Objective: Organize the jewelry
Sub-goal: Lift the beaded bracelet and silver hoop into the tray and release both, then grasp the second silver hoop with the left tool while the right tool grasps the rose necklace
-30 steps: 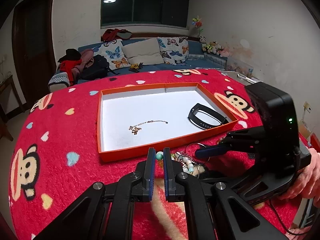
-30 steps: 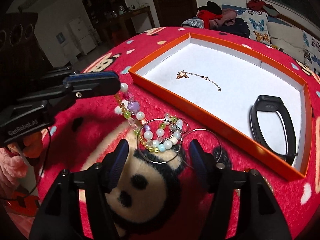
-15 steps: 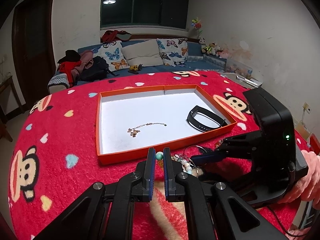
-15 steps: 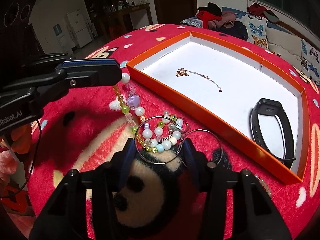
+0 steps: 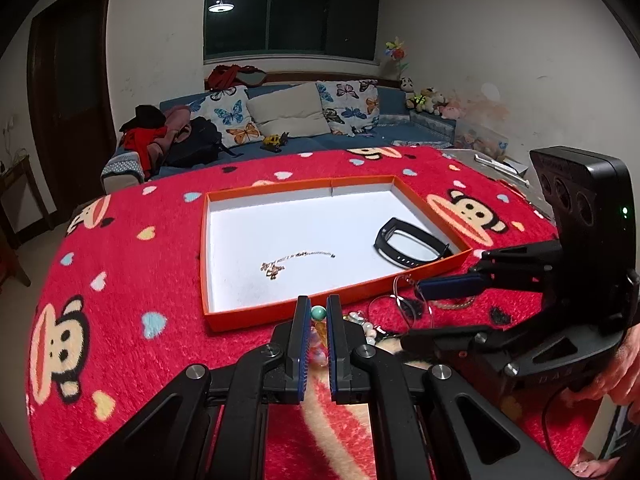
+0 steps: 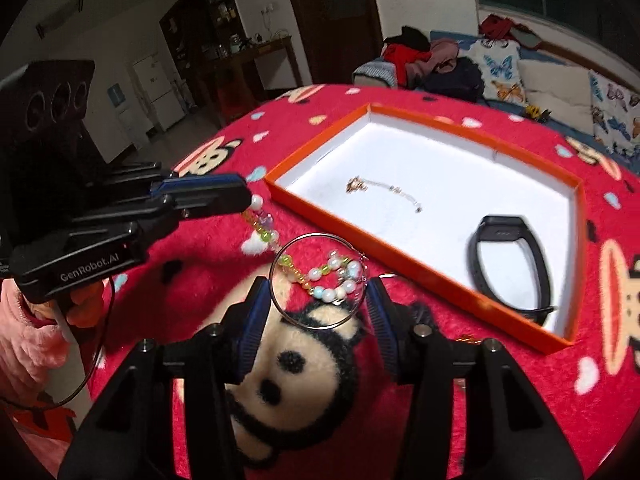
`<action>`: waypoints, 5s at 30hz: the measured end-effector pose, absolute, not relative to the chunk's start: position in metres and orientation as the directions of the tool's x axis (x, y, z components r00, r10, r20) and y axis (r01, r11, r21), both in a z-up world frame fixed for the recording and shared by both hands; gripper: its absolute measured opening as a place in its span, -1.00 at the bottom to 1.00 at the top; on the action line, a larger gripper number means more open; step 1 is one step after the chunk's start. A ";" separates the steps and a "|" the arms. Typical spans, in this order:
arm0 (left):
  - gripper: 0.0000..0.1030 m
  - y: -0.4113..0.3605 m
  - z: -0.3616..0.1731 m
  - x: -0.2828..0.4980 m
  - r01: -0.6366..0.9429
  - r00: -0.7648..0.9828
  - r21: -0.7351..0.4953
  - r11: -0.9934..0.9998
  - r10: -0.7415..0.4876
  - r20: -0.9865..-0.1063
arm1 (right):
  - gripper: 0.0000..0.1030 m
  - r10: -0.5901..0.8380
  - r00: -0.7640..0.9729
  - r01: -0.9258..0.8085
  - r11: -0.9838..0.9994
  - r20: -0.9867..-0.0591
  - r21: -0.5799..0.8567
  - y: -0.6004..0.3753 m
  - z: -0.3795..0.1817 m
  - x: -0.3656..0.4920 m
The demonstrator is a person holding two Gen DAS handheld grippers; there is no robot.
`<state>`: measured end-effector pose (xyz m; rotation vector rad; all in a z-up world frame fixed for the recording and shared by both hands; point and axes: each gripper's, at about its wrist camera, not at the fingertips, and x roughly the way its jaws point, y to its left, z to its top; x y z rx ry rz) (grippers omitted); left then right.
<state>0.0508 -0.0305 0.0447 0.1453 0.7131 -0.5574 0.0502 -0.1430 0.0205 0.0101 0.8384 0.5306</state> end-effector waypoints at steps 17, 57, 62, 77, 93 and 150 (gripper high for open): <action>-0.86 -0.034 0.150 0.095 0.548 0.715 0.013 0.836 -0.460 -0.527 | -0.05 0.385 0.615 -0.362 0.913 -0.688 0.188 -0.174 0.032 0.077; -0.82 -0.063 -0.026 0.258 0.461 0.519 -0.037 0.887 -0.303 -0.799 | -0.01 0.219 0.550 -0.260 0.962 -0.806 0.084 -0.183 -0.019 0.193; -0.81 -0.064 -0.027 0.260 0.456 0.508 -0.041 0.889 -0.297 -0.808 | -0.03 0.217 0.556 -0.266 0.961 -0.803 0.076 -0.183 -0.019 0.193; -0.81 -0.049 0.013 0.204 0.446 0.570 -0.042 0.894 -0.320 -0.757 | 0.22 0.259 0.621 -0.286 0.954 -0.740 0.094 -0.194 0.019 0.127; -0.81 -0.034 0.010 0.099 0.457 0.532 -0.124 0.881 -0.382 -0.755 | 0.17 0.269 0.540 -0.265 0.954 -0.797 0.142 -0.207 -0.011 0.042; 0.24 -0.144 -0.041 0.102 0.764 0.341 -0.062 0.642 -0.484 -0.806 | -0.62 0.278 0.531 -0.213 0.958 -0.800 0.191 -0.232 -0.029 0.055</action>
